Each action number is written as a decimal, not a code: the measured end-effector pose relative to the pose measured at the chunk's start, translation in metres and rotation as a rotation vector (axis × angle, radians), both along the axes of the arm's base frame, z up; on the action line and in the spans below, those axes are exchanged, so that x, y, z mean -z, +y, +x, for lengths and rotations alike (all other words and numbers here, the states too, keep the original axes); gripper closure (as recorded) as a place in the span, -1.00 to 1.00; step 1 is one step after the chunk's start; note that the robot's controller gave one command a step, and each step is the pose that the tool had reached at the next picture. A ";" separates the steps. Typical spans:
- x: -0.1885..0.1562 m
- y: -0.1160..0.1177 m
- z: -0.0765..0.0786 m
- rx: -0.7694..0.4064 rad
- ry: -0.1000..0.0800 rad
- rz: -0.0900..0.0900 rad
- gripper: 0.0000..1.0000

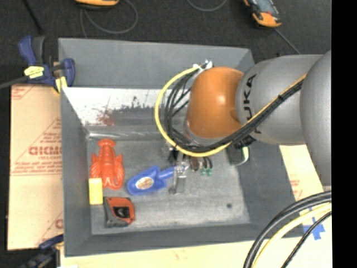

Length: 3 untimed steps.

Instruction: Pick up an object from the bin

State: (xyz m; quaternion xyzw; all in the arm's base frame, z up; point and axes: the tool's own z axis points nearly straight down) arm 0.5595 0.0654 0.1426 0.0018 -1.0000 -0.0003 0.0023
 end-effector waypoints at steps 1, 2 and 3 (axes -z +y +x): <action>-0.005 0.000 0.002 0.002 -0.008 0.001 -1.00; 0.062 0.015 0.011 -0.101 -0.011 0.000 -1.00; 0.092 0.019 0.013 -0.115 -0.010 0.000 -1.00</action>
Offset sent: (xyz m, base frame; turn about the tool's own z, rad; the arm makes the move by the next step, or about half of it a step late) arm 0.0090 0.0185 -0.0726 -0.1157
